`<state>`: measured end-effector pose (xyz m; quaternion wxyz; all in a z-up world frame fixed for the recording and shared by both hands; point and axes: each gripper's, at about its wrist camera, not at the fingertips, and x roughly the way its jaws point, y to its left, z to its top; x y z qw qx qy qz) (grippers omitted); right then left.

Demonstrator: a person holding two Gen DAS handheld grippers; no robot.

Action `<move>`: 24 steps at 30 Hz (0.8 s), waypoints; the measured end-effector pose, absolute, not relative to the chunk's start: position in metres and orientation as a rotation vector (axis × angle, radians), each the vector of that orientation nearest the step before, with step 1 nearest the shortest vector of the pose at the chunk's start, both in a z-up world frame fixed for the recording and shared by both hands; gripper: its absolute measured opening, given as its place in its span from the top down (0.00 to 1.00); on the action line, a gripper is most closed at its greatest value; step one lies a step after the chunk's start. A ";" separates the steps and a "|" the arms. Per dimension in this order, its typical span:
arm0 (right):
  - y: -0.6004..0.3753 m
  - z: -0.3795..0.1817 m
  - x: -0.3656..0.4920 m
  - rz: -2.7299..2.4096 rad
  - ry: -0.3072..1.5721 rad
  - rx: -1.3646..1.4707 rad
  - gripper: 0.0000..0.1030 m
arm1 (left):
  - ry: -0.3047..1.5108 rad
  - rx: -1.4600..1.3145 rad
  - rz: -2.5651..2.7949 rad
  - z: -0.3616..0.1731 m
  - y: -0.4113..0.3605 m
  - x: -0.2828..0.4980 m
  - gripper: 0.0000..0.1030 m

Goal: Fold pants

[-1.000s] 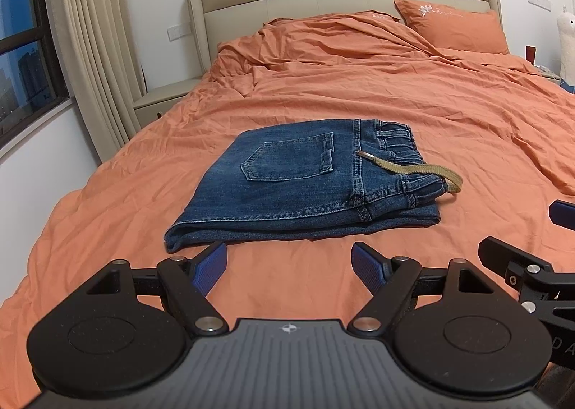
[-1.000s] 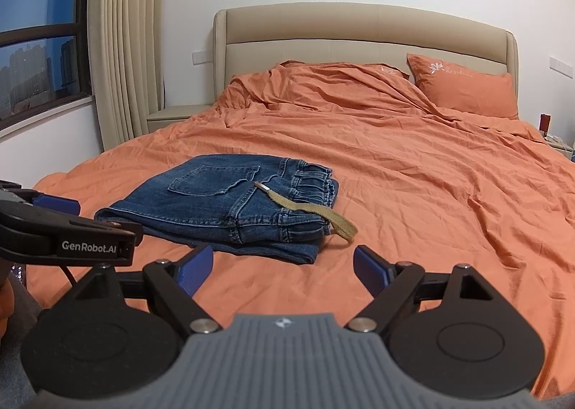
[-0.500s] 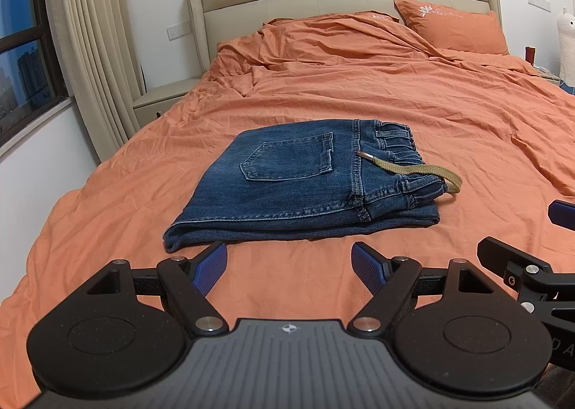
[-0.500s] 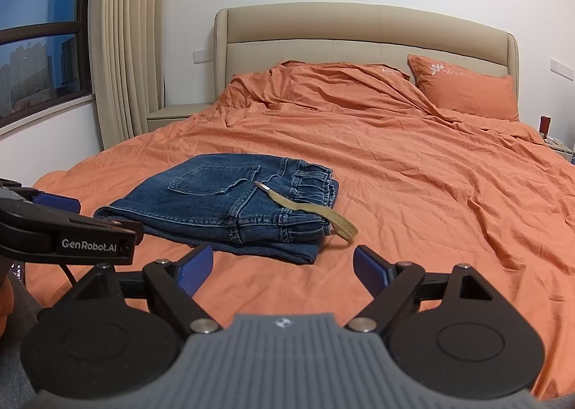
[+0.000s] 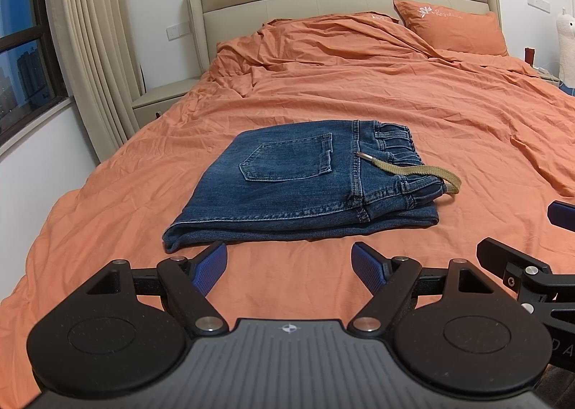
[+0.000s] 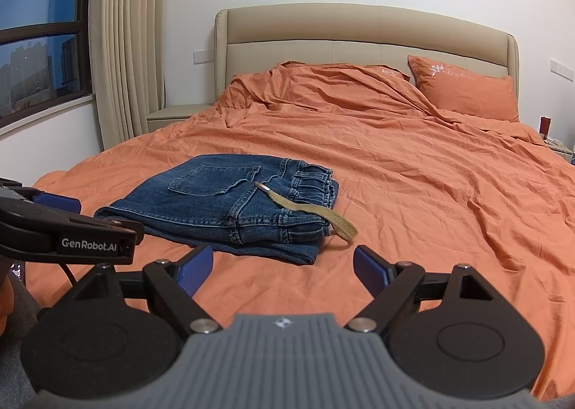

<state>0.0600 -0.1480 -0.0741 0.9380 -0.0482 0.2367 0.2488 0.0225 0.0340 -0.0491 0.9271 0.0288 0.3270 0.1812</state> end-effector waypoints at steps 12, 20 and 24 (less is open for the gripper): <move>-0.148 -0.074 0.060 0.509 0.482 -0.101 0.21 | 0.673 0.058 0.372 -0.049 0.033 0.023 0.11; -0.149 -0.074 0.060 0.510 0.484 -0.102 0.21 | 0.673 0.057 0.372 -0.049 0.033 0.023 0.11; -0.149 -0.074 0.060 0.510 0.485 -0.103 0.21 | 0.673 0.057 0.372 -0.049 0.033 0.023 0.11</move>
